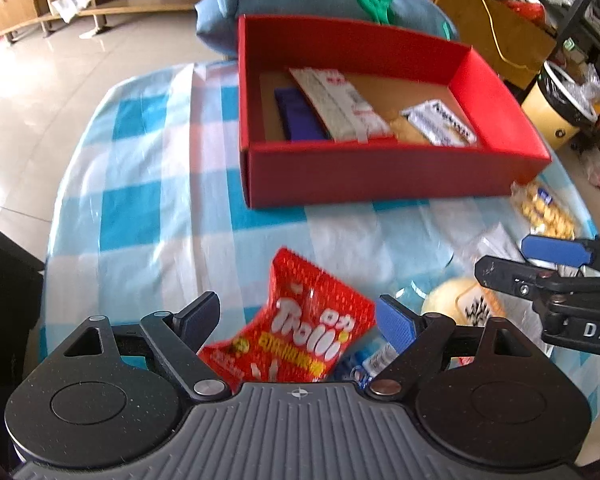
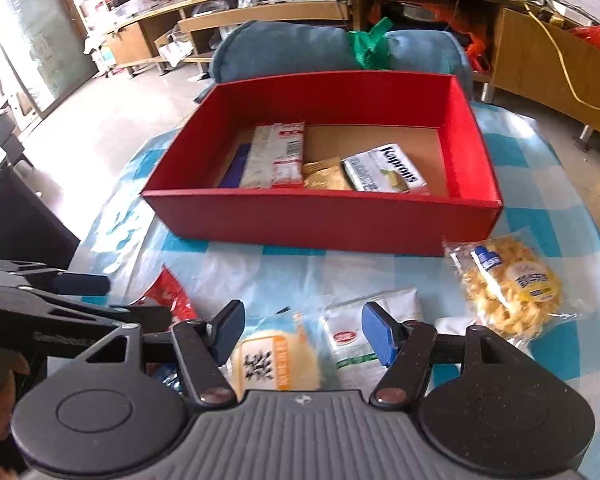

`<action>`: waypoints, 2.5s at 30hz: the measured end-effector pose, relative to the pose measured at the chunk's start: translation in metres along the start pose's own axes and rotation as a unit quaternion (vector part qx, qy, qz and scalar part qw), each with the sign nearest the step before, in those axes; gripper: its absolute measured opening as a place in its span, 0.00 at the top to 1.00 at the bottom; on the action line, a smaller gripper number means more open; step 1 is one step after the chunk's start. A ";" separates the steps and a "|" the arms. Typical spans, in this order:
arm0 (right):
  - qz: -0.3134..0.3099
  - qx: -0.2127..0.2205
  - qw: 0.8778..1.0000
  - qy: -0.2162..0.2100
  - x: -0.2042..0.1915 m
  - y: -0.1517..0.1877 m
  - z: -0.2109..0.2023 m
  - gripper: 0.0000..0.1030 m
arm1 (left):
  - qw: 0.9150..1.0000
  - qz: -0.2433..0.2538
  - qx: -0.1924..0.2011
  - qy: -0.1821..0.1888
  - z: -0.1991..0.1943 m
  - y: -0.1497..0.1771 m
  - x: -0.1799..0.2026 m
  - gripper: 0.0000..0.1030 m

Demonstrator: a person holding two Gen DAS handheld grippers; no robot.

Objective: Organize snacks
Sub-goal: 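Withdraw both grippers from the red box toward the remaining snacks, then grasp the red Trolli gummy bag with the left gripper while the right gripper grasps the wrapped round bun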

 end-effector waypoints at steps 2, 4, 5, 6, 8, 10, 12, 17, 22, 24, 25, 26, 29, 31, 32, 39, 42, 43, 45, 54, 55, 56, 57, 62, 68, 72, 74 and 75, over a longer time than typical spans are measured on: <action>0.000 -0.004 1.000 -0.008 -0.004 0.002 0.000 0.42 | 1.000 0.006 -0.007 0.003 0.003 0.005 0.002 0.14; -0.001 -0.009 1.000 -0.013 -0.007 0.004 0.001 0.42 | 1.000 0.015 -0.013 0.005 0.005 0.009 0.005 0.14; -0.002 -0.012 1.000 -0.015 -0.009 0.006 0.002 0.42 | 1.000 0.021 -0.016 0.006 0.007 0.011 0.006 0.14; -0.003 -0.014 1.000 -0.015 -0.010 0.007 0.003 0.42 | 1.000 0.025 -0.019 0.005 0.009 0.013 0.007 0.13; -0.008 -0.022 1.000 -0.014 -0.012 0.010 0.007 0.42 | 0.999 0.032 -0.023 -0.001 0.013 0.016 0.006 0.13; -0.011 -0.030 0.999 -0.014 -0.014 0.013 0.012 0.42 | 0.999 0.033 -0.030 0.000 0.018 0.019 0.004 0.13; -0.014 -0.036 0.999 -0.013 -0.015 0.015 0.015 0.42 | 0.999 0.033 -0.039 0.000 0.025 0.022 0.002 0.13; -0.024 -0.046 0.999 -0.012 -0.019 0.018 0.022 0.42 | 0.998 0.038 -0.039 -0.010 0.030 0.024 0.000 0.11; -0.033 -0.052 0.998 -0.011 -0.023 0.021 0.025 0.42 | 0.998 0.034 -0.039 -0.025 0.022 0.028 -0.008 0.32; -0.039 -0.053 0.998 -0.009 -0.025 0.022 0.026 0.42 | 0.999 0.017 -0.040 -0.018 0.018 0.029 -0.013 0.35; -0.043 -0.053 0.998 -0.009 -0.027 0.023 0.026 0.42 | 0.999 0.010 -0.040 -0.014 0.016 0.030 -0.015 0.35; -0.046 -0.054 0.997 -0.010 -0.028 0.023 0.026 0.42 | 0.999 0.007 -0.039 -0.013 0.015 0.030 -0.017 0.36; -0.054 -0.060 0.997 -0.013 -0.033 0.026 0.028 0.42 | 0.999 0.010 -0.040 -0.015 0.014 0.032 -0.016 0.37; -0.057 -0.068 0.996 -0.010 -0.034 0.030 0.033 0.41 | 0.999 0.013 -0.043 -0.016 0.016 0.033 -0.015 0.36; -0.060 -0.075 0.995 -0.007 -0.034 0.033 0.037 0.41 | 0.999 0.012 -0.046 -0.014 0.017 0.033 -0.014 0.33; -0.084 -0.086 0.993 0.007 -0.038 0.043 0.053 0.38 | 0.998 0.014 -0.052 -0.022 0.021 0.036 -0.018 0.20; -0.079 -0.081 0.994 0.007 -0.037 0.042 0.054 0.33 | 0.998 0.015 -0.052 -0.029 0.023 0.037 -0.022 0.18; -0.075 -0.079 0.994 0.003 -0.037 0.042 0.054 0.29 | 0.998 0.014 -0.052 -0.029 0.023 0.037 -0.023 0.18; -0.062 -0.077 0.995 -0.011 -0.036 0.043 0.054 0.19 | 0.998 0.013 -0.053 -0.033 0.023 0.038 -0.026 0.14; -0.072 -0.095 0.993 -0.014 -0.039 0.049 0.058 0.03 | 0.997 0.010 -0.055 -0.044 0.027 0.045 -0.033 0.06; -0.074 -0.093 0.993 -0.012 -0.039 0.050 0.057 0.09 | 0.998 0.010 -0.053 -0.044 0.026 0.045 -0.032 0.06; -0.080 -0.089 0.993 -0.002 -0.039 0.050 0.056 0.22 | 0.998 0.011 -0.050 -0.043 0.025 0.045 -0.031 0.09; -0.092 -0.081 0.992 0.017 -0.038 0.049 0.053 0.30 | 0.998 0.013 -0.047 -0.043 0.024 0.045 -0.030 0.13; -0.101 -0.062 0.992 0.036 -0.035 0.047 0.043 0.47 | 0.999 0.021 -0.036 -0.035 0.014 0.044 -0.021 0.33; -0.084 -0.036 0.995 0.040 -0.030 0.035 0.026 0.47 | 0.999 0.013 -0.031 -0.015 0.010 0.039 -0.015 0.38; -0.071 -0.019 0.997 0.036 -0.028 0.026 0.015 0.50 | 1.000 0.012 -0.022 -0.006 0.004 0.035 -0.009 0.41; -0.066 -0.013 0.997 0.030 -0.028 0.021 0.011 0.55 | 1.000 0.012 -0.014 0.000 -0.001 0.031 -0.006 0.49; -0.065 -0.012 0.997 0.028 -0.028 0.020 0.010 0.58 | 1.000 0.013 -0.011 0.002 -0.002 0.029 -0.005 0.51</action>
Point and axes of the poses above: each gripper's, at about its wrist camera, not at the fingertips, and z roughly the way its jaws point, x to its right, y to its underside, the point moved 9 cm from there along z, roughly the way its jaws point, and after that the axes turned 8 degrees about z, right-handed, at the moved point
